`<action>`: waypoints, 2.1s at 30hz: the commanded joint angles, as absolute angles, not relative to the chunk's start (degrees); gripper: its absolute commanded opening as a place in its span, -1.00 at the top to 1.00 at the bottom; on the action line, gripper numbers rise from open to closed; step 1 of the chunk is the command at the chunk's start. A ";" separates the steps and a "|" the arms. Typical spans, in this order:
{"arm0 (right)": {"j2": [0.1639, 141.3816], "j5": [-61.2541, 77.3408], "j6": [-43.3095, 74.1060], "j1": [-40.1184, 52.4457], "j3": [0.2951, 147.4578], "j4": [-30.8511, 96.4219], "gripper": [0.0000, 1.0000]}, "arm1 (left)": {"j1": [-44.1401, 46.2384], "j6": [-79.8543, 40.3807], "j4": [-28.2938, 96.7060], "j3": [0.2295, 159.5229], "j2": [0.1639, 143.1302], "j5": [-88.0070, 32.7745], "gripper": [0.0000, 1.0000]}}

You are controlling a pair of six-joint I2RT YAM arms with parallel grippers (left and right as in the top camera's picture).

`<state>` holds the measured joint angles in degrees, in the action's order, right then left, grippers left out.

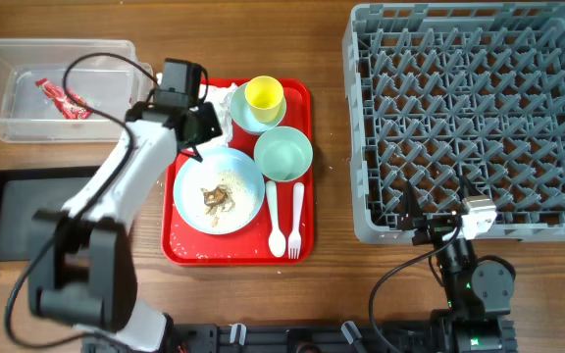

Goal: Sort waste into correct bins and load items into the dishwasher rack
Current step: 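Move the left gripper back and grasp the crumpled white tissue, then carry the tissue left and drop it into the clear bin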

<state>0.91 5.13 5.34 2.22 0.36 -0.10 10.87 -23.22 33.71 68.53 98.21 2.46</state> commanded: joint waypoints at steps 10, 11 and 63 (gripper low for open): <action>0.64 5.82 6.09 2.46 0.30 -0.38 -1.00 | 10.96 -22.96 22.15 68.49 103.50 4.21 -0.29; 0.64 5.82 6.09 2.46 0.30 -0.38 -1.00 | 10.92 -22.96 20.95 68.47 104.57 4.21 -0.36; 0.64 5.82 6.09 2.46 0.30 -0.38 -1.00 | 9.65 -18.59 20.18 68.49 94.74 11.55 0.92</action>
